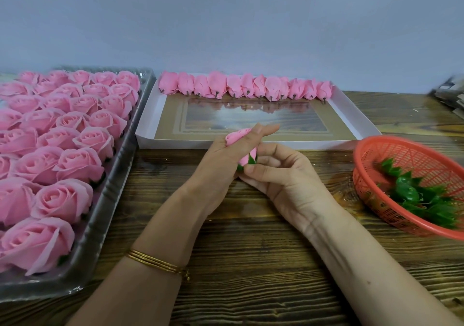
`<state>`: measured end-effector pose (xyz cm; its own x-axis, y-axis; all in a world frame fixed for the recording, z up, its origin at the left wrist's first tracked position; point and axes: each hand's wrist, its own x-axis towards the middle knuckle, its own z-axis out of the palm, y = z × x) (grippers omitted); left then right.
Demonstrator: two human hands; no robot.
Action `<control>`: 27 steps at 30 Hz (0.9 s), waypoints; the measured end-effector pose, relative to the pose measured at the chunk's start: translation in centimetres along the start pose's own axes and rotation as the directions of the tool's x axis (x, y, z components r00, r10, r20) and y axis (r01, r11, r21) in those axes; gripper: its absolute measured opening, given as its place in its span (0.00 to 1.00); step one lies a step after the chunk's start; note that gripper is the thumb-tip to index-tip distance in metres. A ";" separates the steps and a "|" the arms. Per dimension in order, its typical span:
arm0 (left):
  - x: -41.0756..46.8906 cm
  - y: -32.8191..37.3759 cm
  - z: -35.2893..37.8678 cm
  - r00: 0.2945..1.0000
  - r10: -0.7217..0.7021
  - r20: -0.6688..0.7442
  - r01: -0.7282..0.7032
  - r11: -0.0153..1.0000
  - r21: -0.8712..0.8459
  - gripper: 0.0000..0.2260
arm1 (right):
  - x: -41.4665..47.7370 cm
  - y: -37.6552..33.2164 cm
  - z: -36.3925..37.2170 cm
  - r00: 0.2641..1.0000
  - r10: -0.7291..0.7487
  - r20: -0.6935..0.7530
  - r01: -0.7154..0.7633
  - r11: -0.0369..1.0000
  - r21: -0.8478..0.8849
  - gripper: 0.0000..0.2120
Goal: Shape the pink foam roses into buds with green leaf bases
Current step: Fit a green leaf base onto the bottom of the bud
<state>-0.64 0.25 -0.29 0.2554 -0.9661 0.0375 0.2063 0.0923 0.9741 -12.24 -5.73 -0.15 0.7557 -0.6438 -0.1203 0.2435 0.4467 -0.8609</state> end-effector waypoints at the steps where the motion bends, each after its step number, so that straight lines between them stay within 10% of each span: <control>1: 0.0 0.0 -0.1 1.000 -0.004 0.007 0.004 1.000 -0.007 0.20 | 0.0 -0.1 0.0 1.000 0.007 0.008 -0.007 1.000 0.004 0.15; 22: 0.1 -0.2 -0.2 0.994 -0.058 -0.089 0.054 0.997 -0.046 0.21 | 0.4 0.3 0.1 0.989 -0.061 -0.132 0.068 0.997 0.045 0.27; 27: 0.2 -0.8 0.8 0.986 -0.055 -0.159 0.058 0.998 0.013 0.20 | 0.6 0.8 -0.2 0.947 -0.208 -0.245 0.179 0.974 -0.136 0.15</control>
<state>-1.50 -0.18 -0.84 0.3907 -0.9190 -0.0521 0.2086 0.0332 0.9774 -11.76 -5.89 -1.00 0.5155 -0.8551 -0.0558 0.2901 0.2354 -0.9276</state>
